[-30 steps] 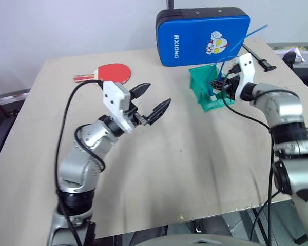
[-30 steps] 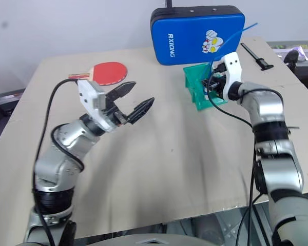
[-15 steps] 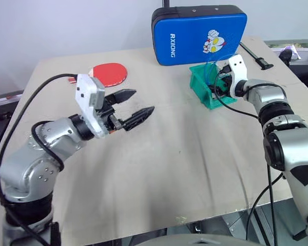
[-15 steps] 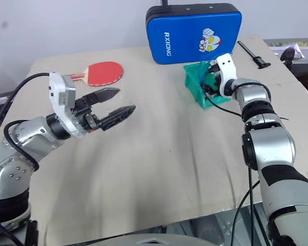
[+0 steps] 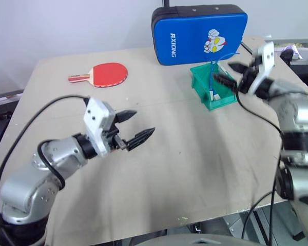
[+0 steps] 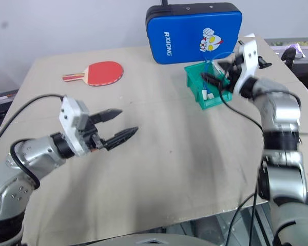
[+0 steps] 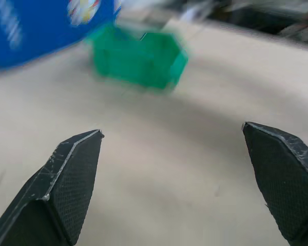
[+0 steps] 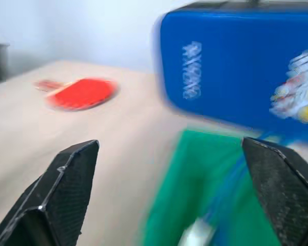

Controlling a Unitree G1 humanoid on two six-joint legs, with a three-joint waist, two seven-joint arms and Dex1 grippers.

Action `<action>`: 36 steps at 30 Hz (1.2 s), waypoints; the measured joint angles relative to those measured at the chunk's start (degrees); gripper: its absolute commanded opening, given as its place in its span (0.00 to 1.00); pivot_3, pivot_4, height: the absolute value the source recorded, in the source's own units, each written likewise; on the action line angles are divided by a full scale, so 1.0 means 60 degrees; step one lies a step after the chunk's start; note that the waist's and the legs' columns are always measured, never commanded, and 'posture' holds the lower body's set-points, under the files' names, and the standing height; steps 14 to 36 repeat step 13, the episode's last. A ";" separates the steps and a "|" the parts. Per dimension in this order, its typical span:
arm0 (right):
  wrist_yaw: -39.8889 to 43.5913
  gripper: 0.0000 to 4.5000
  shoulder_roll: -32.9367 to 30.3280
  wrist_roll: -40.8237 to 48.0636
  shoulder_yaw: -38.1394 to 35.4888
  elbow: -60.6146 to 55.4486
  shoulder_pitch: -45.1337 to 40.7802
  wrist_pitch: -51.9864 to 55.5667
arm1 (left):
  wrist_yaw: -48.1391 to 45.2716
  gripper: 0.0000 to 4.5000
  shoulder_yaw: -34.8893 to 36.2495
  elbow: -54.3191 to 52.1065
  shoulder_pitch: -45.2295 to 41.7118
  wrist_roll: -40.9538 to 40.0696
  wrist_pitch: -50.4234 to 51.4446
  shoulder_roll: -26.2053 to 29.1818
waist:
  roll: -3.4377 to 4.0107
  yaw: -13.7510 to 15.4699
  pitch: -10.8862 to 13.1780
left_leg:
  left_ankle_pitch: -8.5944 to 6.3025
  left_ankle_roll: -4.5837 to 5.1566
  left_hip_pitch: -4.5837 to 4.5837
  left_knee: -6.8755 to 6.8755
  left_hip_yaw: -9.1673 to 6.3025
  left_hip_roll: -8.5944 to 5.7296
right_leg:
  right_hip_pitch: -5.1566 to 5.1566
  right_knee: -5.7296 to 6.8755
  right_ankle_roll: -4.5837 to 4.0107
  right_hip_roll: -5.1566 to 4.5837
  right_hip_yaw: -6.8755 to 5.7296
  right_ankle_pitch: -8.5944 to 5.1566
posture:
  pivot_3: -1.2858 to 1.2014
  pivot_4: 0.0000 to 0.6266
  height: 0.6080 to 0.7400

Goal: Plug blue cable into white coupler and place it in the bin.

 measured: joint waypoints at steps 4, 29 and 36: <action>0.0529 0.98 -0.0411 0.0963 -0.0288 -0.2962 0.3693 0.0430 | 0.0515 1.00 -0.0071 -0.0328 0.1764 0.0887 -0.0473 -0.0688 | 0.0002 0.0141 0.0003 | -0.0004 0.0008 -0.0006 -0.0044 0.0021 -0.0003 | -0.0012 -0.0064 0.0001 -0.0003 0.0003 0.0000 | 0.52 0.24 1.00; 0.2658 0.98 -0.1244 -0.0237 -0.0233 -0.2133 0.8127 -0.3887 | 0.0329 1.00 -0.0673 0.0228 0.5496 0.4003 -0.4065 -0.1950 | -0.0028 0.0420 0.0062 | -0.0015 0.0021 0.0107 -0.0100 0.0050 0.0023 | 0.0159 -0.0137 -0.0069 0.0018 0.0017 0.0100 | 0.52 0.24 1.00; 0.2658 0.98 -0.1244 -0.0237 -0.0233 -0.2133 0.8127 -0.3887 | 0.0329 1.00 -0.0673 0.0228 0.5496 0.4003 -0.4065 -0.1950 | -0.0028 0.0420 0.0062 | -0.0015 0.0021 0.0107 -0.0100 0.0050 0.0023 | 0.0159 -0.0137 -0.0069 0.0018 0.0017 0.0100 | 0.52 0.24 1.00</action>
